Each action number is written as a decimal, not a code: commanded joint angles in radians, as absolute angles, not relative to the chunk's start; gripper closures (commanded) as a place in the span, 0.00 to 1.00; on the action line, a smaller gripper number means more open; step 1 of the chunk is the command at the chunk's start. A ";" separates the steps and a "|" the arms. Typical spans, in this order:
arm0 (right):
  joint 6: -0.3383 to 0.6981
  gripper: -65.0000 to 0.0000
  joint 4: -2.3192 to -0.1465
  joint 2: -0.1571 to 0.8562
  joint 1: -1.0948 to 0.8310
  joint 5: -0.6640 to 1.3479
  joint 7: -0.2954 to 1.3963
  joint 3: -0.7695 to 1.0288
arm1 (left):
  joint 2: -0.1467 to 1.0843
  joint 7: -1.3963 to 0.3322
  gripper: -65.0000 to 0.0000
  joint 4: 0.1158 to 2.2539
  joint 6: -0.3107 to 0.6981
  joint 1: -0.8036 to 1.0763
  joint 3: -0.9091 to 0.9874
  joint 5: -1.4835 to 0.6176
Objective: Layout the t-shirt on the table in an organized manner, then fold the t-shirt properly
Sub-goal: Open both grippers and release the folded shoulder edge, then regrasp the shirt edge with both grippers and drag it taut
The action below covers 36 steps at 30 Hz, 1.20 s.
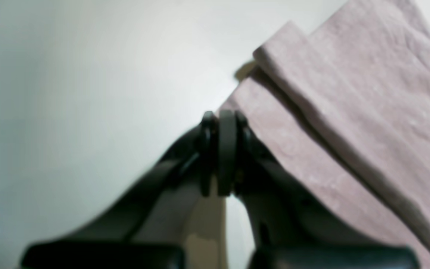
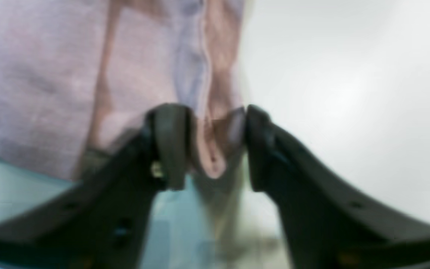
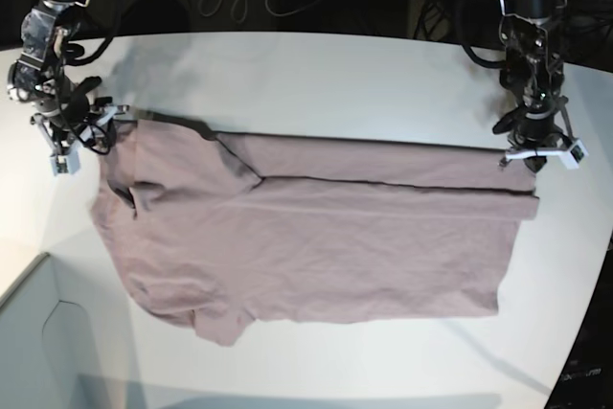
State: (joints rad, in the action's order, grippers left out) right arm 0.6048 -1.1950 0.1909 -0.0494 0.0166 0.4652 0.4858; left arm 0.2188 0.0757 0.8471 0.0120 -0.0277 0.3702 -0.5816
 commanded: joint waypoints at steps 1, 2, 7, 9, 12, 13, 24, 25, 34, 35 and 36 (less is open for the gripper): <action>0.605 0.81 -1.204 0.203 -0.064 0.007 0.479 0.490 | 0.231 0.065 1.00 0.855 0.005 -0.027 0.374 -0.582; 0.607 0.88 -1.204 0.203 -0.071 0.007 0.479 0.489 | 0.231 0.065 1.00 0.857 0.005 -0.021 0.374 -0.584; 0.608 1.00 -1.259 0.216 -0.127 0.007 0.483 0.469 | 0.231 0.064 1.00 0.970 0.005 0.054 0.374 -0.584; 0.608 1.00 -1.323 0.217 -0.148 0.007 0.483 0.469 | 0.231 0.064 1.00 1.053 0.005 0.094 0.374 -0.584; 0.608 1.00 -1.435 0.219 -0.156 0.007 0.484 0.469 | 0.232 0.064 1.00 1.150 0.002 0.111 0.374 -0.584; 0.608 1.00 -1.465 0.220 -0.156 0.007 0.486 0.469 | 0.232 0.062 1.00 1.175 0.001 0.111 0.374 -0.584; 0.608 1.00 -1.564 0.320 0.096 0.007 0.742 0.381 | 0.303 -0.140 1.00 1.225 0.001 -0.082 0.404 -0.584; 0.608 1.00 -1.566 0.326 0.108 0.007 0.757 0.372 | 0.298 -0.168 1.00 1.230 0.002 -0.093 0.423 -0.584; 0.608 1.00 -1.592 0.302 -0.007 0.007 0.762 0.372 | 0.297 -0.202 1.00 1.239 0.004 -0.025 0.455 -0.585; 0.608 1.00 -1.601 0.300 -0.036 0.007 0.750 0.374 | 0.297 -0.202 1.00 1.245 0.004 -0.008 0.455 -0.585; 0.608 1.00 -1.613 0.294 -0.067 0.007 0.734 0.374 | 0.297 -0.202 1.00 1.253 0.004 0.016 0.455 -0.585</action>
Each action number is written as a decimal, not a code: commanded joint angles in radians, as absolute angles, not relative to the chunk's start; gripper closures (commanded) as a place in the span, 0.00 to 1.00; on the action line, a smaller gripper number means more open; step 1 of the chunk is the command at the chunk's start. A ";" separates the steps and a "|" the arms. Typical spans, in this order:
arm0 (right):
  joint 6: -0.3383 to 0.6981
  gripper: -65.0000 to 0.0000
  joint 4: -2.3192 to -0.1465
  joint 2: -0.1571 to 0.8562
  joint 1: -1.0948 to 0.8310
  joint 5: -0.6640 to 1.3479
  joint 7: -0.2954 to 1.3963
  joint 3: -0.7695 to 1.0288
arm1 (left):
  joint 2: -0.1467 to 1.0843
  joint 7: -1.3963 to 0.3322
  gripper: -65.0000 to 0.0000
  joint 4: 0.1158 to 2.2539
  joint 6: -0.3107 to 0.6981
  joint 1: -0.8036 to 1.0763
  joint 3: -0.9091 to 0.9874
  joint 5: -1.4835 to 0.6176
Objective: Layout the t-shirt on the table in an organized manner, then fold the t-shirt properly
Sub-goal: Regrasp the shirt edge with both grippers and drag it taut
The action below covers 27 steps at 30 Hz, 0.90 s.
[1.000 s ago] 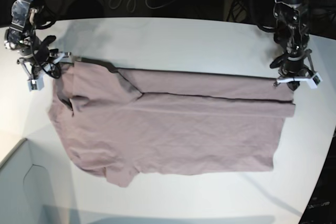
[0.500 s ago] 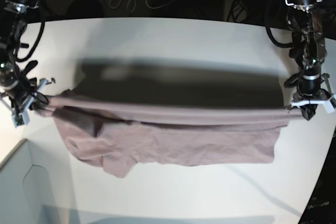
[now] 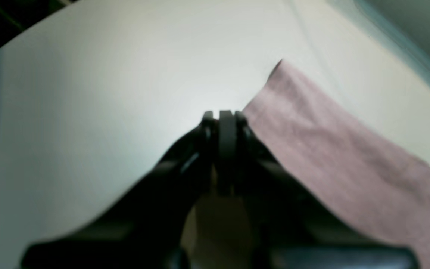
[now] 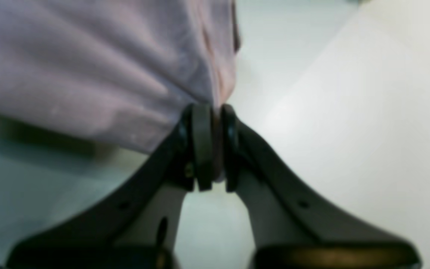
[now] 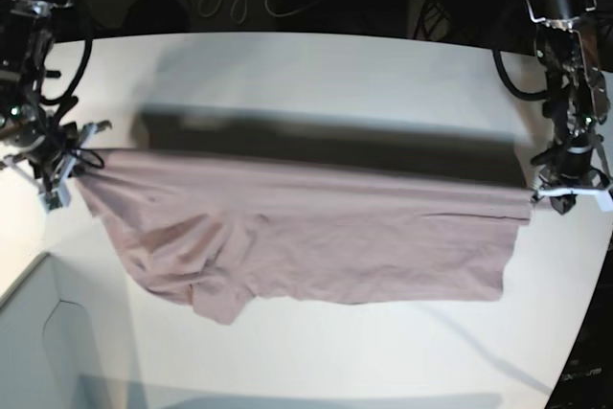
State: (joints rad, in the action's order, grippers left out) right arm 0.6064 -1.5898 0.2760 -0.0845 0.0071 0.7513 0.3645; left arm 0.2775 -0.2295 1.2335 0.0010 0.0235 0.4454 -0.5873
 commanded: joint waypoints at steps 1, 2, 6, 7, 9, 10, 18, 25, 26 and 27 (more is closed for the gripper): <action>0.608 1.00 -1.632 0.286 -0.102 0.007 0.717 0.374 | 0.297 -0.200 1.00 1.254 0.004 0.042 0.455 -0.585; 0.608 1.00 -1.652 0.277 -0.139 0.007 0.702 0.374 | 0.297 -0.200 1.00 1.260 0.004 0.070 0.455 -0.585; 0.608 1.00 -1.741 0.246 -0.286 0.007 0.644 0.380 | 0.268 -0.196 1.00 1.299 0.004 0.168 0.475 -0.585; 0.608 1.00 -1.758 0.237 -0.323 0.007 0.627 0.392 | 0.257 -0.196 1.00 1.310 0.005 0.191 0.495 -0.585; 0.608 1.00 -1.776 0.216 -0.375 0.007 0.598 0.412 | 0.231 -0.196 1.00 1.325 0.005 0.229 0.529 -0.585; 0.608 1.00 -1.779 0.206 -0.397 0.007 0.581 0.426 | 0.222 -0.196 1.00 1.336 0.005 0.243 0.547 -0.585; 0.608 1.00 -1.727 0.156 -0.495 0.008 0.498 0.499 | 0.208 -0.197 1.00 1.340 0.005 0.326 0.593 -0.585; 0.608 1.00 -1.586 0.156 -0.496 0.008 0.430 0.499 | 0.208 -0.200 1.00 1.334 0.005 0.344 0.593 -0.585; 0.608 1.00 -1.581 0.156 -0.496 0.008 0.424 0.499 | 0.208 -0.200 1.00 1.334 0.005 0.344 0.593 -0.585; 0.608 1.00 -1.580 0.156 -0.496 0.008 0.424 0.499 | 0.208 -0.200 1.00 1.334 0.005 0.344 0.595 -0.585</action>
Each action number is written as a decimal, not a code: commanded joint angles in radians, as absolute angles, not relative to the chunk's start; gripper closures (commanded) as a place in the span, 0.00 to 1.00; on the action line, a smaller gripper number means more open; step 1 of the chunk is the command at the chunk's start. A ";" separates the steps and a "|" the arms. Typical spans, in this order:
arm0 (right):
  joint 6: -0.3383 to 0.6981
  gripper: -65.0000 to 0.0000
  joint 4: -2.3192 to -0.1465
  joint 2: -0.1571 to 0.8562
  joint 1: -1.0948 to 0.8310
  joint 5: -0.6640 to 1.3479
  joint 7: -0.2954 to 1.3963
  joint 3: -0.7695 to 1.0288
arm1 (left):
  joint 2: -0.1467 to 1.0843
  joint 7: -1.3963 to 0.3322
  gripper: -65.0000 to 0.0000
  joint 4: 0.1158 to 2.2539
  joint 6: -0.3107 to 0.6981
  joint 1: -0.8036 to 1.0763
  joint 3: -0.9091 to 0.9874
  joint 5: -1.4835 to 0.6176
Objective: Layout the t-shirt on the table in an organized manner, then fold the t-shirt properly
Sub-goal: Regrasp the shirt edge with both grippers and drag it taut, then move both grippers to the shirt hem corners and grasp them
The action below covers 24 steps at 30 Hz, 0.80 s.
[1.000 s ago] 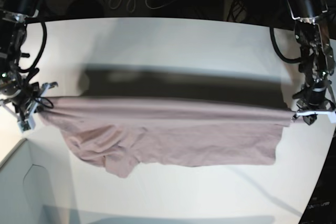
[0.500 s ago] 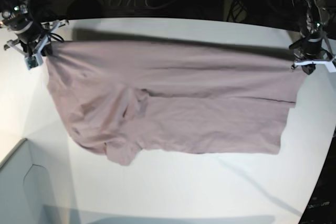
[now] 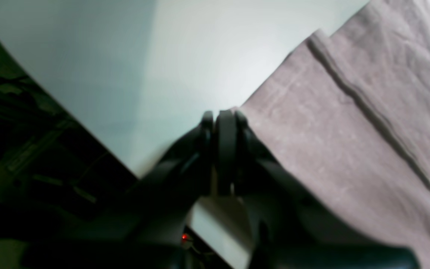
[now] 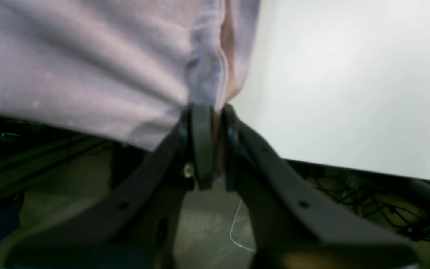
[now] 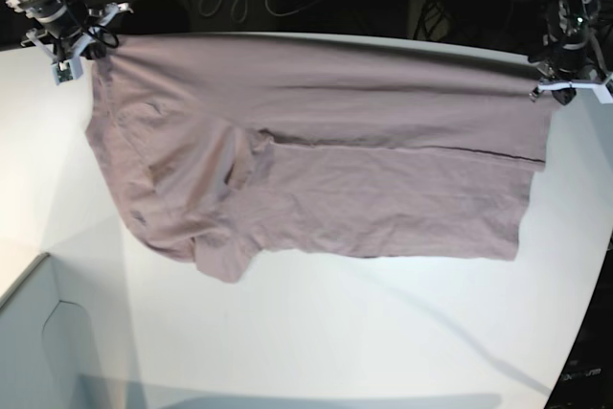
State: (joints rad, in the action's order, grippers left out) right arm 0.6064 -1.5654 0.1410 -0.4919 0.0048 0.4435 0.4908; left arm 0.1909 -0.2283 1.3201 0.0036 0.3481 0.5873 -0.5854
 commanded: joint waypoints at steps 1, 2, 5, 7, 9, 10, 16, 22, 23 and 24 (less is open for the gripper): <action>0.608 1.00 -1.580 0.153 -0.496 0.008 0.427 0.499 | 0.208 -0.202 1.00 1.334 0.005 0.344 0.595 -0.585; 0.608 1.00 -1.580 0.148 -0.496 0.008 0.427 0.499 | 0.208 -0.202 1.00 1.334 0.005 0.344 0.595 -0.585; 0.608 1.00 -1.581 0.148 -0.496 0.008 0.427 0.501 | 0.206 -0.202 0.99 1.334 0.005 0.344 0.595 -0.585; 0.608 0.97 -1.584 0.148 -0.496 0.008 0.427 0.501 | 0.206 -0.203 0.99 1.334 0.005 0.346 0.591 -0.585; 0.608 0.86 -1.589 0.148 -0.498 0.008 0.427 0.501 | 0.206 -0.228 0.92 1.343 0.005 0.346 0.595 -0.585; 0.608 0.79 -1.590 0.148 -0.501 0.008 0.424 0.501 | 0.206 -0.248 0.85 1.346 0.005 0.346 0.595 -0.585; 0.608 0.54 -1.687 0.124 -0.519 0.013 0.420 0.578 | 0.188 -0.262 0.53 1.411 0.005 0.341 0.648 -0.585; 0.608 0.53 -1.807 0.094 -0.472 0.012 0.429 0.639 | 0.180 -0.265 0.50 1.497 0.005 0.278 0.702 -0.582; 0.608 0.53 -1.810 0.094 -0.455 0.008 0.429 0.636 | 0.183 -0.265 0.50 1.498 0.005 0.252 0.697 -0.578; 0.608 0.53 -1.807 0.099 -0.433 0.008 0.429 0.631 | 0.189 -0.266 0.50 1.495 0.005 0.219 0.690 -0.573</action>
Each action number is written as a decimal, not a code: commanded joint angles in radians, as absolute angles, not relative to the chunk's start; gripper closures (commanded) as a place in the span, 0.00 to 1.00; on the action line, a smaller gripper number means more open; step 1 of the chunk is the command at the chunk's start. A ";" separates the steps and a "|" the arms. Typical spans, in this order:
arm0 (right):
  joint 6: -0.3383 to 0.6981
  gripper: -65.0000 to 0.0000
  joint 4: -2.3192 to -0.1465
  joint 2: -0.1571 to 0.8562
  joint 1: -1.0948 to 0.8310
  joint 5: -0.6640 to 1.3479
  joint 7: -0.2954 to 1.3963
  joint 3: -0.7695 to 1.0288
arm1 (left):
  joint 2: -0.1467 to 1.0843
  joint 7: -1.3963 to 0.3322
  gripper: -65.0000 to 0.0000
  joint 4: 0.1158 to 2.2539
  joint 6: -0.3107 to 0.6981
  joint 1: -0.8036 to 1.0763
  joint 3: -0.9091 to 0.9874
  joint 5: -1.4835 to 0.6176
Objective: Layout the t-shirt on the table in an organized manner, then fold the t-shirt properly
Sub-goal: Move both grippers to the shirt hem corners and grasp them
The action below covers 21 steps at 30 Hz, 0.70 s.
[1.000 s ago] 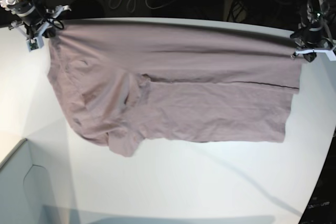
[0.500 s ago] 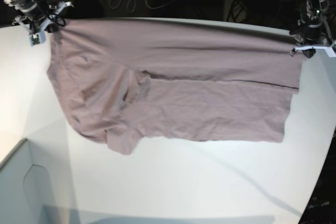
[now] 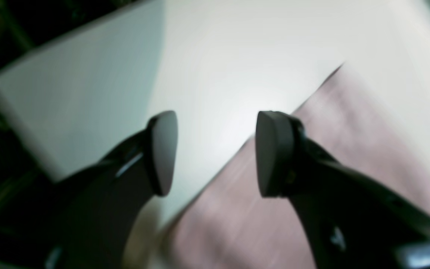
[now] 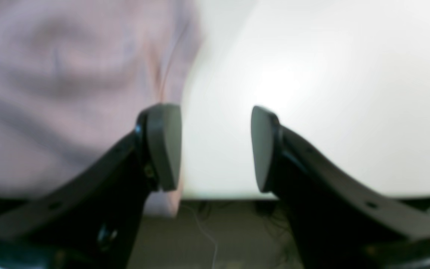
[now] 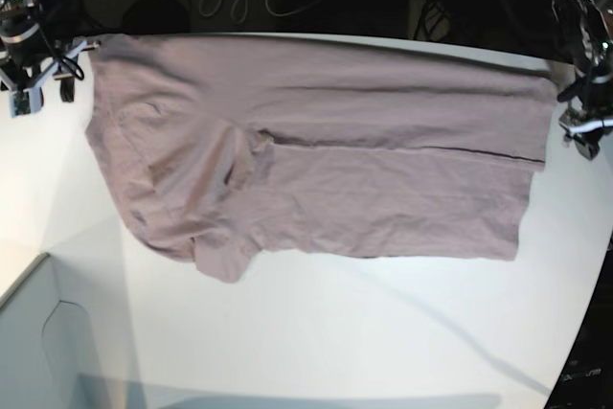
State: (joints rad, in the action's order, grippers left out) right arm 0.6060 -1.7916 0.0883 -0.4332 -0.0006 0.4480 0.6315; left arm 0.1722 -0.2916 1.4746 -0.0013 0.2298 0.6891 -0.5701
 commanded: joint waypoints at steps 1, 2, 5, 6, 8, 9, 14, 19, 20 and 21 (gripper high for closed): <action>0.608 0.53 -1.805 0.099 -0.409 0.007 0.430 0.631 | 0.202 -0.266 0.50 1.477 0.005 0.183 0.677 -0.573; 0.608 0.53 -1.805 0.099 -0.383 0.007 0.430 0.631 | 0.213 -0.266 0.50 1.451 0.005 0.151 0.657 -0.573; 0.608 0.53 -1.781 0.099 -0.298 0.007 0.440 0.630 | 0.257 -0.266 0.50 1.322 0.004 0.018 0.584 -0.573; 0.608 0.53 -1.770 0.099 -0.266 0.007 0.455 0.630 | 0.269 -0.266 0.50 1.270 0.004 -0.027 0.553 -0.573; 0.608 0.53 -1.753 0.101 -0.217 0.007 0.504 0.627 | 0.302 -0.265 0.50 1.150 0.004 -0.120 0.495 -0.573; 0.608 0.53 -1.741 0.104 -0.193 0.007 0.533 0.618 | 0.312 -0.262 0.50 1.081 0.004 -0.168 0.464 -0.573; 0.608 0.54 -1.715 0.131 -0.159 0.007 0.595 0.558 | 0.358 -0.257 0.49 0.771 0.005 -0.384 0.325 -0.573; 0.608 0.54 -1.713 0.131 -0.159 0.007 0.595 0.513 | 0.360 -0.087 0.49 0.507 0.005 -0.547 0.124 -0.573; 0.608 0.54 -1.713 0.133 -0.160 0.007 0.596 0.509 | 0.360 -0.044 0.49 0.478 0.005 -0.559 0.074 -0.573; 0.608 0.54 -1.713 0.133 -0.160 0.007 0.596 0.507 | 0.360 -0.005 0.49 0.447 0.005 -0.578 0.027 -0.573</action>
